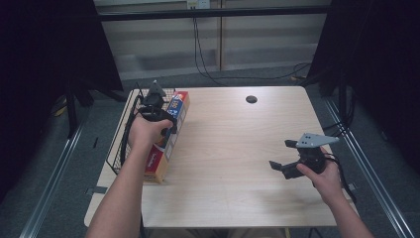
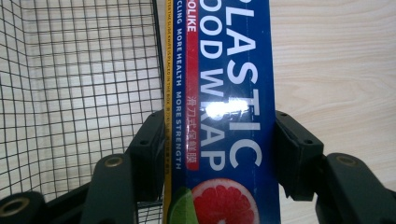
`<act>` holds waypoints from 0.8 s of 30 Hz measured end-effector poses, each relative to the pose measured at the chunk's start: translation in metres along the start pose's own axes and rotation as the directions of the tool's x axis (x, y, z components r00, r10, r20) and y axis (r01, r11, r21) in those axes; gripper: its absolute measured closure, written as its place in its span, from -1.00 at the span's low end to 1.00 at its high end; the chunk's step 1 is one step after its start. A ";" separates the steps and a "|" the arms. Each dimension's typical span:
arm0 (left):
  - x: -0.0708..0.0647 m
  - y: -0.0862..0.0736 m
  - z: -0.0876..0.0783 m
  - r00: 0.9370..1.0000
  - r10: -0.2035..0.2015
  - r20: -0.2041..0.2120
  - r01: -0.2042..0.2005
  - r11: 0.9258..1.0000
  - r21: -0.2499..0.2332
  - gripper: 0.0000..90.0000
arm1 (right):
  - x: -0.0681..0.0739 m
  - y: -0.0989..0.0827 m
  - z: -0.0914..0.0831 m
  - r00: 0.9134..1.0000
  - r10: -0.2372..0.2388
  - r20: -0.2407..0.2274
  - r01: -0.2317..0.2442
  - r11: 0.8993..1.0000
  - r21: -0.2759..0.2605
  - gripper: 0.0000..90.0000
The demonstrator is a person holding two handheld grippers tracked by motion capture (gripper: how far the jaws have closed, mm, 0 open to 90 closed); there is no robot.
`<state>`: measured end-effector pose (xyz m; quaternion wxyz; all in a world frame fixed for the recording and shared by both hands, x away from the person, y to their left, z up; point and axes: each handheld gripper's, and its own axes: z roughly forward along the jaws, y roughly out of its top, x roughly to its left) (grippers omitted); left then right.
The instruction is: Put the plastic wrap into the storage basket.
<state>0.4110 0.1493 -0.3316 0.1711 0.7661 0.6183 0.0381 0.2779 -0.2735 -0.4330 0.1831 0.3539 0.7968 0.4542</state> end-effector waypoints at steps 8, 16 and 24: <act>0.008 -0.001 -0.004 1.000 -0.016 -0.002 0.016 1.000 -0.005 -0.03 | 0.001 0.000 0.001 1.000 -0.007 -0.005 0.007 1.000 -0.002 -0.93; 0.016 -0.003 -0.008 0.999 -0.034 -0.002 0.034 0.999 -0.008 -0.03 | 0.001 0.000 0.001 1.000 -0.010 -0.004 0.010 1.000 0.000 -0.93; 0.026 -0.007 -0.008 0.999 -0.047 -0.012 0.047 0.999 -0.002 -0.02 | 0.001 0.000 0.001 1.000 -0.008 -0.004 0.008 1.000 0.000 -0.93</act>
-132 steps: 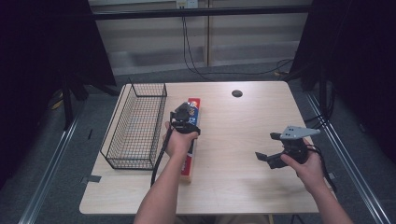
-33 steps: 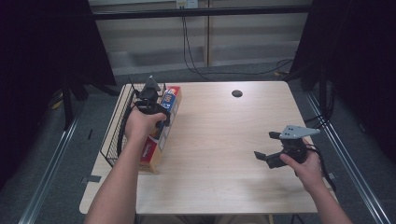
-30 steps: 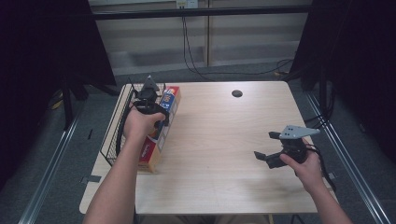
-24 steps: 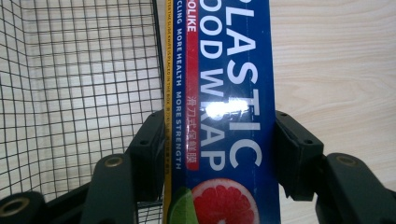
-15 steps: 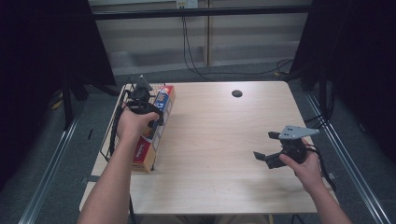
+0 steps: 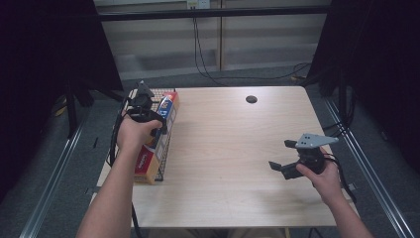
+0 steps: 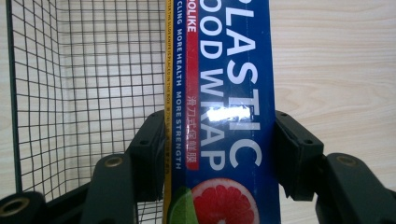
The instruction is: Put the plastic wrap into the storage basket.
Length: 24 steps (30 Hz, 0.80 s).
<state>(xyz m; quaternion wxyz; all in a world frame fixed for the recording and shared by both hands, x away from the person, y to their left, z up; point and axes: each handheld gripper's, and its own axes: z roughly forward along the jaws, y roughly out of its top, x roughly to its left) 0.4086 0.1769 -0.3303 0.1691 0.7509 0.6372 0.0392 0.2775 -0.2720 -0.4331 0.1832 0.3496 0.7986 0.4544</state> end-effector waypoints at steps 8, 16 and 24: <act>0.007 -0.002 -0.003 1.000 -0.017 0.002 0.017 1.000 -0.002 -0.03 | 0.000 0.000 0.001 1.000 -0.004 0.002 0.004 1.000 0.005 -0.93; 0.015 -0.005 -0.004 0.999 -0.031 -0.010 0.031 0.999 -0.004 -0.02 | 0.000 0.000 0.001 1.000 -0.002 -0.002 0.002 1.000 0.003 -0.93; 0.023 -0.007 -0.005 0.999 -0.040 -0.015 0.040 0.999 -0.007 -0.02 | 0.000 0.000 0.002 1.000 -0.003 -0.004 0.003 1.000 0.004 -0.93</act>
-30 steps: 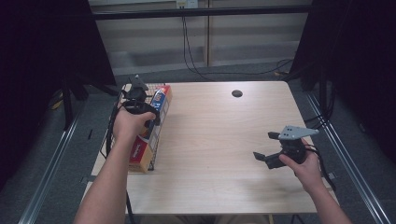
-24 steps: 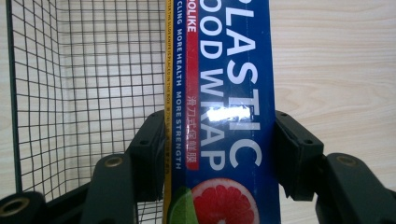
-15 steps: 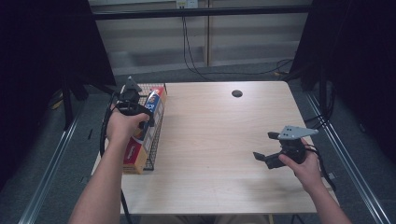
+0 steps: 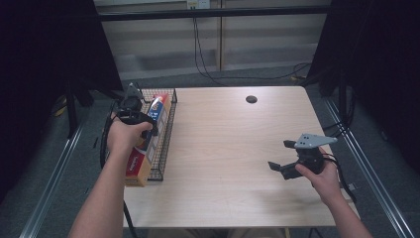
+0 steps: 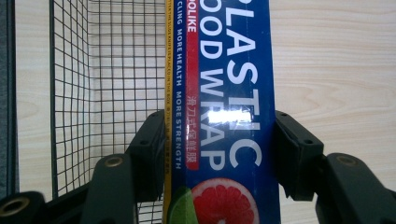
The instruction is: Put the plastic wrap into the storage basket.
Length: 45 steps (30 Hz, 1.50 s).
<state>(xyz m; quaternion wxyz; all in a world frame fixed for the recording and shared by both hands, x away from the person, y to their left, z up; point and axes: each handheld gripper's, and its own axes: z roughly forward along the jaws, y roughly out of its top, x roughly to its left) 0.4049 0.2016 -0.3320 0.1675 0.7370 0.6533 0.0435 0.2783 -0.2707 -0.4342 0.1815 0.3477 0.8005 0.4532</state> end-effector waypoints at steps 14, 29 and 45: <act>0.006 -0.003 0.010 0.999 -0.028 -0.018 0.028 1.000 0.012 -0.03 | 0.000 0.000 0.000 1.000 -0.001 -0.001 0.001 1.000 0.000 -0.93; 0.011 -0.008 0.023 0.998 -0.046 -0.040 0.047 0.998 0.032 -0.03 | 0.001 0.000 0.001 1.000 -0.003 -0.003 0.003 1.000 0.003 -0.93; 0.015 -0.009 0.033 0.997 -0.061 -0.050 0.063 0.997 0.045 -0.03 | 0.001 0.000 0.002 1.000 -0.008 -0.007 0.008 1.000 0.008 -0.93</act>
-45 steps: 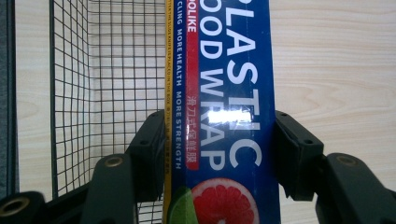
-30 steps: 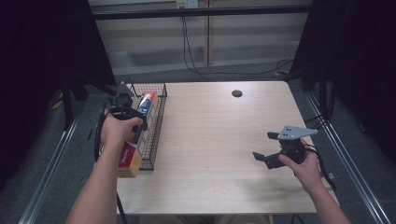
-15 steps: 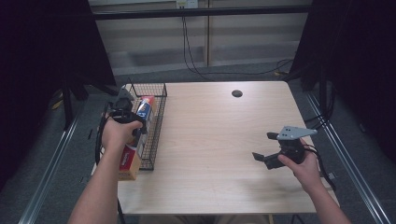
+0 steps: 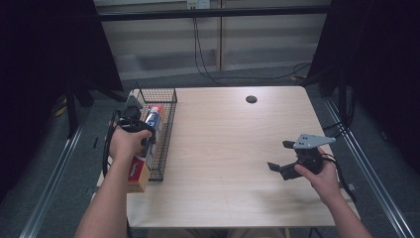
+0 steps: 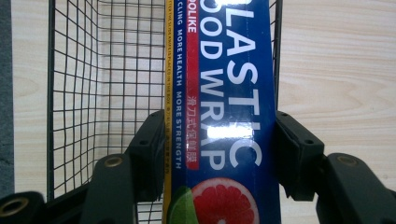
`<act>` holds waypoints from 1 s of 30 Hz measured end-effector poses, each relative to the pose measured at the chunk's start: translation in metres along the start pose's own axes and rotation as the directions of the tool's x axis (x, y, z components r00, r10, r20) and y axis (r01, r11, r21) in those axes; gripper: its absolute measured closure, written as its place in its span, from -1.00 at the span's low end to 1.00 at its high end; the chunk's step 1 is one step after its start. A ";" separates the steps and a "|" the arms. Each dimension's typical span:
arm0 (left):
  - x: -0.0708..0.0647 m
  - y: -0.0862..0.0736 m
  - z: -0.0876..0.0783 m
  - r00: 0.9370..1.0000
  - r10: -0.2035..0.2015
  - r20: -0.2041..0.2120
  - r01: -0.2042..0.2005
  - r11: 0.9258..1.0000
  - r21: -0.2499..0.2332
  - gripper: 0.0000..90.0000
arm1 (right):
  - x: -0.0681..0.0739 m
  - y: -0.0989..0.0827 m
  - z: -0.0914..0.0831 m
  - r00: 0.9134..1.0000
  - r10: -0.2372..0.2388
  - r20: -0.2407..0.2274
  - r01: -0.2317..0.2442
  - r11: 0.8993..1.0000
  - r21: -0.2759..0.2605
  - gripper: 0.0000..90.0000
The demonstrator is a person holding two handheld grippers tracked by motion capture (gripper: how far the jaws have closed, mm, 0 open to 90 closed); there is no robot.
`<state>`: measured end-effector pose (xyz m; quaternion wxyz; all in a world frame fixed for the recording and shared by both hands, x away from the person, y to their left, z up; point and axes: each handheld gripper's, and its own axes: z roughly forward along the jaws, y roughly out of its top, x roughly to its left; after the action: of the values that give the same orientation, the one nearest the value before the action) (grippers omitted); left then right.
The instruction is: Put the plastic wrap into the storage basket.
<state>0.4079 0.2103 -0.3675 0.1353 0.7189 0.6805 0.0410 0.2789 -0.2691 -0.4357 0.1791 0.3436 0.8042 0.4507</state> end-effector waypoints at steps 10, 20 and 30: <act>0.003 0.000 0.003 1.000 -0.016 -0.005 0.016 1.000 0.010 -0.03 | 0.000 0.000 0.000 1.000 -0.001 -0.001 0.001 1.000 0.002 -0.93; 0.005 0.001 0.006 1.000 -0.022 -0.003 0.022 1.000 0.013 -0.04 | 0.001 0.000 0.001 1.000 -0.002 0.000 0.002 1.000 0.003 -0.93; 0.006 0.002 0.009 1.000 -0.026 -0.003 0.026 1.000 0.016 -0.04 | 0.000 0.000 0.001 1.000 -0.004 0.001 0.004 1.000 0.005 -0.93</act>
<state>0.4127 0.2148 -0.3761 0.1291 0.7109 0.6905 0.0349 0.2795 -0.2683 -0.4364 0.1795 0.3426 0.8059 0.4482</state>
